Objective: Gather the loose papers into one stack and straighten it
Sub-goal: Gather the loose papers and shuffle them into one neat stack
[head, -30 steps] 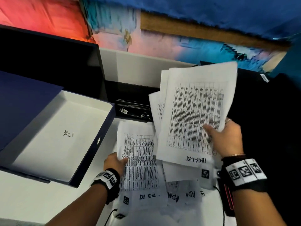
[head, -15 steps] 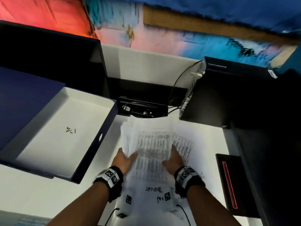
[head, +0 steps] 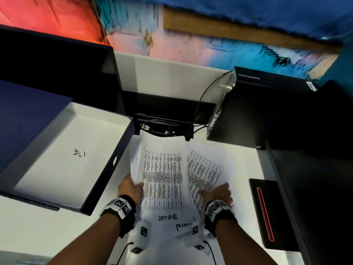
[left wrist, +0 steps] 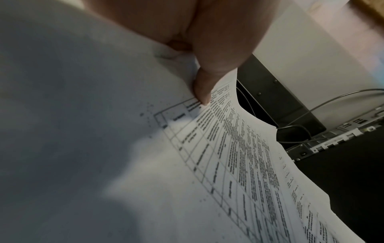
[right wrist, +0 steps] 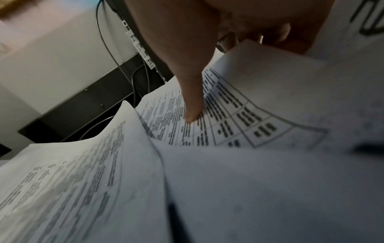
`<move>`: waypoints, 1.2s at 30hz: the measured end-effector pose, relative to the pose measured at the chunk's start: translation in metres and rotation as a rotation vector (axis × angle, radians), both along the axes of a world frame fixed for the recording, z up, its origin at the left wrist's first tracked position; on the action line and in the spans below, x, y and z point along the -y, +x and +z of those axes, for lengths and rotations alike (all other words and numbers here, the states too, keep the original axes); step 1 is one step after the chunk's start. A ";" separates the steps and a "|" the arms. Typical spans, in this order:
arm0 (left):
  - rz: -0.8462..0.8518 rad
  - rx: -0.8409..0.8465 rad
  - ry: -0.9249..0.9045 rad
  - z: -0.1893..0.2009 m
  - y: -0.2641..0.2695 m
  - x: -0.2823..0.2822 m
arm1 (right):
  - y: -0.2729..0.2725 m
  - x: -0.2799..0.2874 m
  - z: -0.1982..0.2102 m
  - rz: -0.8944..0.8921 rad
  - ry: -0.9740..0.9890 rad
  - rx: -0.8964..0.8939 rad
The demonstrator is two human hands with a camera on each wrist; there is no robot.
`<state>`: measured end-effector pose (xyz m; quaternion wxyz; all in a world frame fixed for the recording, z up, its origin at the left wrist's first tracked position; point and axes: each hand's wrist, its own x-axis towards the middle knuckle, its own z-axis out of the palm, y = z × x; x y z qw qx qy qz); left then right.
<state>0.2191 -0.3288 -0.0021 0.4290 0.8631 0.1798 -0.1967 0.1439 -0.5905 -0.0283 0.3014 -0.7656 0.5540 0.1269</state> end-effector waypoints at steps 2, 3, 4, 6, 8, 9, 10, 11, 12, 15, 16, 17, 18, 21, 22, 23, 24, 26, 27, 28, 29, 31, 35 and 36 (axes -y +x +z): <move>0.002 -0.007 0.003 0.000 0.001 -0.002 | -0.001 0.002 0.000 0.004 0.017 0.051; 0.002 -0.010 0.001 0.002 0.002 -0.006 | 0.001 0.000 0.004 0.005 0.023 0.076; -0.005 -0.023 0.000 0.002 0.002 -0.008 | 0.000 0.002 0.004 -0.006 0.034 0.105; -0.024 -0.032 0.017 0.003 0.003 -0.010 | -0.003 0.003 0.014 -0.021 0.076 0.174; -0.023 -0.035 0.024 0.004 0.004 -0.011 | -0.008 0.009 0.028 0.001 0.083 0.241; -0.017 -0.032 0.023 0.004 0.004 -0.011 | -0.011 0.014 0.041 0.026 0.057 0.282; -0.012 -0.043 0.027 0.007 0.004 -0.011 | -0.011 0.021 0.056 0.062 0.009 0.326; -0.009 -0.036 0.035 0.007 0.005 -0.013 | -0.009 0.028 0.074 0.100 -0.047 0.374; -0.011 -0.040 0.038 0.008 0.005 -0.013 | -0.007 0.036 0.095 0.123 -0.094 0.416; -0.018 -0.032 0.018 0.007 0.007 -0.011 | 0.002 0.059 0.153 0.141 -0.202 0.607; -0.020 -0.028 0.008 0.011 0.007 -0.009 | 0.003 0.062 0.173 0.138 -0.215 0.677; -0.020 -0.026 -0.003 0.010 0.008 -0.007 | 0.004 0.063 0.192 0.137 -0.218 0.748; -0.019 -0.016 -0.020 0.011 0.009 -0.006 | 0.003 0.061 0.211 0.134 -0.211 0.815; -0.060 0.005 -0.063 0.013 0.009 0.001 | 0.002 0.055 0.231 0.049 -0.072 1.024; -0.081 0.009 -0.084 0.014 0.008 0.003 | 0.003 0.053 0.225 0.023 0.010 1.065; -0.093 -0.006 -0.108 0.015 0.007 0.004 | 0.004 0.050 0.212 -0.003 0.092 1.077; -0.105 -0.021 -0.132 0.015 0.006 0.005 | 0.005 0.046 0.196 -0.021 0.163 1.056; -0.117 -0.085 -0.182 0.015 0.004 0.005 | 0.007 0.041 0.154 -0.018 0.250 0.919; -0.103 -0.113 -0.219 0.010 0.004 0.003 | 0.006 0.038 0.134 0.011 0.270 0.828; -0.082 -0.133 -0.258 0.010 0.003 0.002 | 0.006 0.036 0.109 0.068 0.272 0.723; -0.038 -0.138 -0.295 0.008 0.002 0.002 | 0.006 0.035 0.086 0.139 0.254 0.598; 0.024 -0.114 -0.313 0.012 0.002 0.004 | 0.007 0.034 0.049 0.254 0.206 0.385; -0.056 -0.112 -0.270 0.011 0.001 0.018 | 0.012 0.013 0.021 0.389 0.115 0.222; -0.099 -0.104 -0.239 0.010 -0.001 0.022 | 0.014 0.004 0.019 0.458 0.135 0.238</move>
